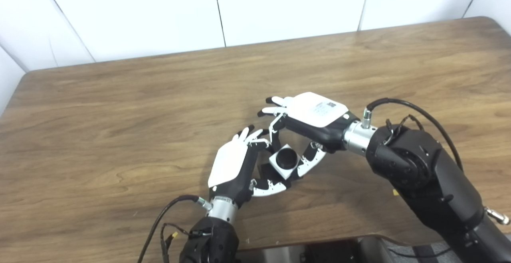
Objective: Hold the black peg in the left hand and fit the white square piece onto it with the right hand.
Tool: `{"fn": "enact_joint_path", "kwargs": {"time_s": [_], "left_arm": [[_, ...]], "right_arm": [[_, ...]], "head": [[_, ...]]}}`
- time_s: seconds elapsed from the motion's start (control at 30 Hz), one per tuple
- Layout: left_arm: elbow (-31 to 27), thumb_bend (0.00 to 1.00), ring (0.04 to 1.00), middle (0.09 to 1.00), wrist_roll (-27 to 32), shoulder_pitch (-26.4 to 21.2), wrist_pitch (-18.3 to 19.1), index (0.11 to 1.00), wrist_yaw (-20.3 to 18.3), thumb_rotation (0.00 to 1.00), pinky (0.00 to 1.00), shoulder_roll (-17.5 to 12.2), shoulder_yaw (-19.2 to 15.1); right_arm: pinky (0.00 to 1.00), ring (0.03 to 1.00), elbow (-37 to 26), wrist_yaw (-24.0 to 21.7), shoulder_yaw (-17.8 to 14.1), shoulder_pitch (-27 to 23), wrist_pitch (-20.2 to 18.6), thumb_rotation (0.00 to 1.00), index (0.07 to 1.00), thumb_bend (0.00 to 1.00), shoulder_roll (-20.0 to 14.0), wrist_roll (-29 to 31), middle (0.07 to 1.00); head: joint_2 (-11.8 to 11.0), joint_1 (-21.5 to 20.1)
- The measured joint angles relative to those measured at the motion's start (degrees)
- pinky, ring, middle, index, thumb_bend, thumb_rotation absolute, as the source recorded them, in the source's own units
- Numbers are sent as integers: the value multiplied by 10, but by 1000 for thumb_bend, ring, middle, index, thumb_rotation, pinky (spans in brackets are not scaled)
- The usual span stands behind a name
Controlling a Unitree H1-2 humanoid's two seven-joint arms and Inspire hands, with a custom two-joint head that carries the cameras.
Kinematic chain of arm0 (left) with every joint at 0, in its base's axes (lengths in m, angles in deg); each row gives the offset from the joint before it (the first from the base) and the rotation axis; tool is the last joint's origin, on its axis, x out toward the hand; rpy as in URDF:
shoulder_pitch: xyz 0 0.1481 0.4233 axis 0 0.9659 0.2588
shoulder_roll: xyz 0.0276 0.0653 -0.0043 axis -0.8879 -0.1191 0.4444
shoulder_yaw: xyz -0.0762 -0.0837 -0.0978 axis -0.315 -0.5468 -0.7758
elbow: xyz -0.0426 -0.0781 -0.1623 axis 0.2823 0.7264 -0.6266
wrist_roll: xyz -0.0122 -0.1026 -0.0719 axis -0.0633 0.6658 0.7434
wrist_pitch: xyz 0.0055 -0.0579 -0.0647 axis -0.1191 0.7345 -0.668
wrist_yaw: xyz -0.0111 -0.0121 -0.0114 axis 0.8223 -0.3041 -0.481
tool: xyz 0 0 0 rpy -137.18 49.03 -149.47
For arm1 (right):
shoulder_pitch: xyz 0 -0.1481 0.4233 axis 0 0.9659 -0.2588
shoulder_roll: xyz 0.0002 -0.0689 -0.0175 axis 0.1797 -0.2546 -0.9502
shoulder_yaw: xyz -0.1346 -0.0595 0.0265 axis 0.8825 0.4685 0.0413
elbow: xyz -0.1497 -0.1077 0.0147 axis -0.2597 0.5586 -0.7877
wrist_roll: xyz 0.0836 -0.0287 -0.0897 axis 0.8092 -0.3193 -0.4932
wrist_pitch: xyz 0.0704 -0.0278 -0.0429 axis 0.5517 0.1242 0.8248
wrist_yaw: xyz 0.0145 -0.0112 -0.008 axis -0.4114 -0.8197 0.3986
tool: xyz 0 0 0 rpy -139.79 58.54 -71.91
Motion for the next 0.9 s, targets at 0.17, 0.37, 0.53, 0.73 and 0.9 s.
{"fn": "enact_joint_path", "kwargs": {"time_s": [0.17,0.37,0.53,0.73,0.9], "left_arm": [[0,513,985,894,0,0,0,492,0,61,1000,1,0],[1,514,985,890,0,0,0,492,0,62,1000,1,0],[1,514,982,887,0,0,1,492,0,63,1000,2,-1],[1,517,971,879,-6,-4,13,496,-4,70,1000,3,1],[1,771,956,877,-22,-9,18,721,-7,184,995,2,2]], "right_arm": [[974,1000,0,-2,0,0,-1,345,741,994,1,3,936],[972,1000,2,-4,-2,0,-1,367,759,1000,1,7,939],[971,1000,2,-4,-3,0,-2,375,756,1000,1,8,939],[973,1000,4,-6,-6,0,-4,376,745,1000,1,11,939],[977,1000,4,-7,-8,0,-4,384,743,1000,1,12,942]], "head": [[0,0],[0,2],[0,1],[0,2],[-1,3]]}}
